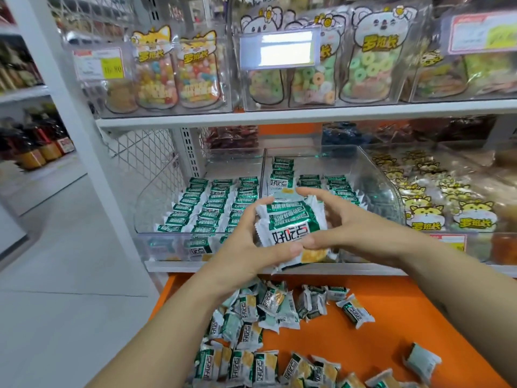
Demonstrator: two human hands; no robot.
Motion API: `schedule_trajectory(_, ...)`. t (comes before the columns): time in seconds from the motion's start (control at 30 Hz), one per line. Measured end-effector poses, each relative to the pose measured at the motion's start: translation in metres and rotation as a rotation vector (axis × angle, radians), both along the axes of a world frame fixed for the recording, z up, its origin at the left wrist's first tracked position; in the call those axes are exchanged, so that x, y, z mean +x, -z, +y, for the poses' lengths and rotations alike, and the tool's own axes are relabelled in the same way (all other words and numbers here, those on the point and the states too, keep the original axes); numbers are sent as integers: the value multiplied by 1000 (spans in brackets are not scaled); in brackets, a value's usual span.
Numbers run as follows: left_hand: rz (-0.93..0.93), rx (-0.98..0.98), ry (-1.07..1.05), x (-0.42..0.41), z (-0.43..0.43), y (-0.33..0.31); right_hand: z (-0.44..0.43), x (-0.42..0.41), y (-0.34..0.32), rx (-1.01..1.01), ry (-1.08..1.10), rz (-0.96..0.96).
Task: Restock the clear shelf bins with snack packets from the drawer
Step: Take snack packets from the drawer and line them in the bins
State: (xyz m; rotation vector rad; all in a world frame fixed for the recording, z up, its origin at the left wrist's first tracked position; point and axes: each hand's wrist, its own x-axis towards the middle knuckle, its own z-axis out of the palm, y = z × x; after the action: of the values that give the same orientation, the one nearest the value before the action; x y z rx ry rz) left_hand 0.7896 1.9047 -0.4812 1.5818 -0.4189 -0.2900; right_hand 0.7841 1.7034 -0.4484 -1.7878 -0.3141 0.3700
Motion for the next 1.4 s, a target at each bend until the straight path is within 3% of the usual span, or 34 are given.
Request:
schedule_trajectory(0.2, -115, 206, -87, 44, -23, -38, -32, 47, -13, 53, 174, -116)
schedule_trajectory(0.3, -278, 415, -184, 76, -27, -40, -52, 68, -3, -56, 361, -209)
schedule_trajectory(0.4, -517, 817, -215, 110, -40, -35, -62, 82, 9, -123, 454, -270)
schedule_trajectory(0.57, -705, 1646, -13, 150, -73, -21, -69, 99, 25, -348, 425, -313)
schedule_trajectory(0.77, -808, 2008, 50, 168, -84, -8, -78, 112, 32, -450, 402, -344)
schedule_trajectory(0.9, -894, 2039, 41, 170, -88, -4, -72, 117, 40, -389, 386, -316)
schedule_trajectory(1.13, -912, 1804, -136, 173, -80, -21, -71, 120, 41, -368, 466, -282)
schedule_trajectory(1.27, -717, 1704, -216, 186, -71, -22, -72, 122, 36, -422, 583, -323)
schedule_trajectory(1.4, -558, 1433, -256, 190, -72, -19, -69, 118, 26, -389, 338, -193)
